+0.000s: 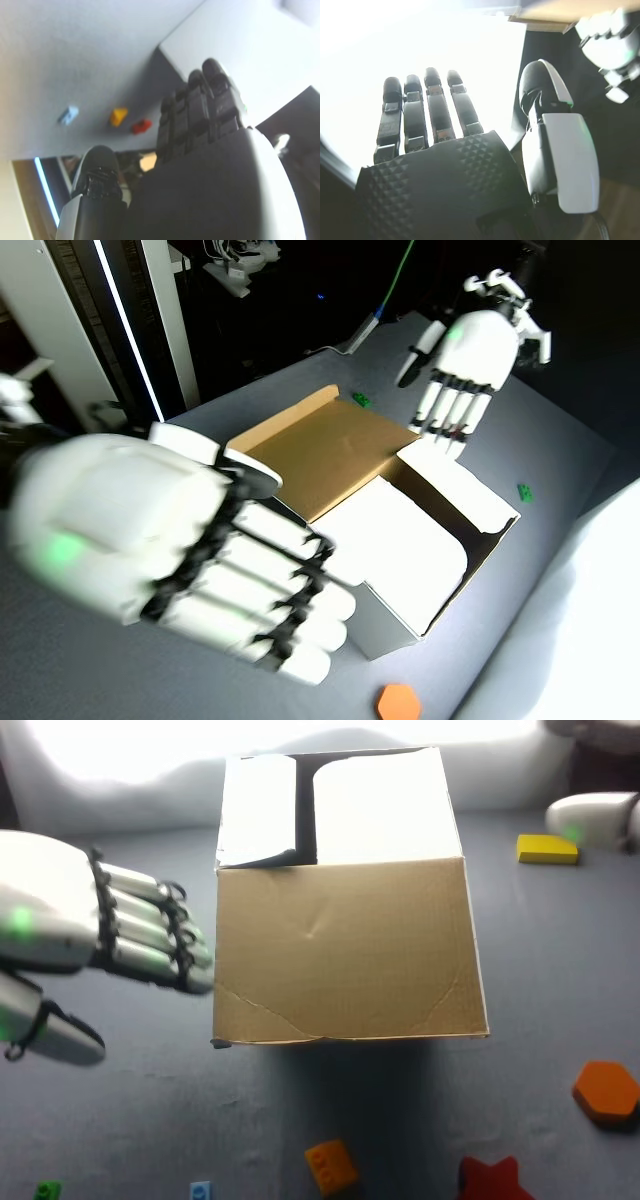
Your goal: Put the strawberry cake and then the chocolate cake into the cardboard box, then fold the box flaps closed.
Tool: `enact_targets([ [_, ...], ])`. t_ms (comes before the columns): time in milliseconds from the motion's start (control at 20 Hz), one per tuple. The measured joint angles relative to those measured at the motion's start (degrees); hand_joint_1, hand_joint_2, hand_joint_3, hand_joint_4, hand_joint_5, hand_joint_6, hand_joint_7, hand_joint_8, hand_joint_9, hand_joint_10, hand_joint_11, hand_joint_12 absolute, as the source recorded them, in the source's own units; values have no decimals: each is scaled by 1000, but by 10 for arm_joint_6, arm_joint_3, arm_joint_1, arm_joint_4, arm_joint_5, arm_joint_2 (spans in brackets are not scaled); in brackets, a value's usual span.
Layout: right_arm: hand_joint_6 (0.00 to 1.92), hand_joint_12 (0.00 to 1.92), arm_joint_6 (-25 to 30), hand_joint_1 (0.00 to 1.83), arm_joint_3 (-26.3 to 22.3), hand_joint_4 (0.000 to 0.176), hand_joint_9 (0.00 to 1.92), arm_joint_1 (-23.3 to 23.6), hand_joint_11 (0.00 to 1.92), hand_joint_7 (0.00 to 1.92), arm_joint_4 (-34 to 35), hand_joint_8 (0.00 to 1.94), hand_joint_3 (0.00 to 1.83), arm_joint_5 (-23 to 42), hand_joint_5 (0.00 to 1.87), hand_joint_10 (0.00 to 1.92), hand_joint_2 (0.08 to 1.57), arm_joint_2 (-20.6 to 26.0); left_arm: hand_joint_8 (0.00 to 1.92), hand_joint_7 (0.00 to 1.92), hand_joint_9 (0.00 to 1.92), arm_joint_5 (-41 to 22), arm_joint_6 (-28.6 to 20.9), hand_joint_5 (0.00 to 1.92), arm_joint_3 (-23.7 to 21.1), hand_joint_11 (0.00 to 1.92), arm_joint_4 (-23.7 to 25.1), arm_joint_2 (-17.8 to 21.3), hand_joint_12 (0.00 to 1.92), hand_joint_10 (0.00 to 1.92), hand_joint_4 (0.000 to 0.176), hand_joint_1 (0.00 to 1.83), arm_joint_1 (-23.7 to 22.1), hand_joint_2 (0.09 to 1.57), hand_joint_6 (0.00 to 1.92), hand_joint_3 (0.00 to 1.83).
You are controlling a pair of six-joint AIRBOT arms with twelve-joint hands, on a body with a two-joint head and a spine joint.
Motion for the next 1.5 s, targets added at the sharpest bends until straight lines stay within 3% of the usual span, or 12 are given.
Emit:
enact_targets([
  [200,6,557,2,0,-30,0,138,-2,0,158,93,1,0,-22,135,8,1250,76,6,190,192,15,31,176,-43,0,-7,6,612,6,0,13,48,1350,7,0],
  [350,7,457,2,0,-33,0,145,-2,0,192,134,4,0,-21,154,7,1239,77,1,181,183,29,50,182,-71,0,-34,7,653,0,0,0,58,1346,4,0],
  [400,2,327,2,0,-37,0,137,-2,0,167,149,8,0,-21,144,3,1240,77,0,152,163,35,57,163,-79,0,-35,7,633,0,0,0,58,1343,0,0],
  [650,1,285,2,0,-47,0,100,-2,0,119,172,0,5,-2,113,2,1262,74,5,184,199,51,53,193,-113,0,-35,5,678,8,2,0,52,1341,7,0],
  [800,7,97,2,0,-52,0,122,-6,0,130,185,0,0,40,127,9,1269,74,4,182,199,49,21,177,-114,0,-37,12,711,4,0,0,13,1342,3,0],
  [900,13,95,2,0,-52,0,121,-6,0,146,196,7,0,52,141,9,1265,74,2,180,194,44,-2,164,-111,0,-27,19,684,1,0,0,-21,1349,2,2],
  [950,7,288,2,0,-52,0,157,-6,0,183,202,7,0,53,145,18,1261,74,2,173,184,37,-18,163,-109,0,-19,24,648,2,0,0,-48,1349,2,1],
  [1000,5,350,2,0,-52,0,162,-6,0,187,201,4,0,53,144,17,1265,74,4,182,184,30,-28,169,-108,0,-10,26,632,2,0,0,-67,1349,3,1],
  [1200,11,258,2,0,-52,0,104,-6,0,150,201,1,0,53,130,2,1257,74,5,221,198,-1,-61,197,-91,0,33,26,695,3,0,0,-149,1349,6,0],
  [1400,9,449,2,0,-52,0,174,-6,0,211,201,6,0,50,163,21,1250,72,6,218,207,-11,-78,186,-30,0,50,-24,669,9,3,6,-221,1342,4,0],
  [1500,8,488,2,0,-52,0,176,-6,0,224,201,3,1,45,174,15,1259,71,7,233,212,-13,-78,196,31,0,55,-76,649,6,3,7,-232,1345,5,0],
])
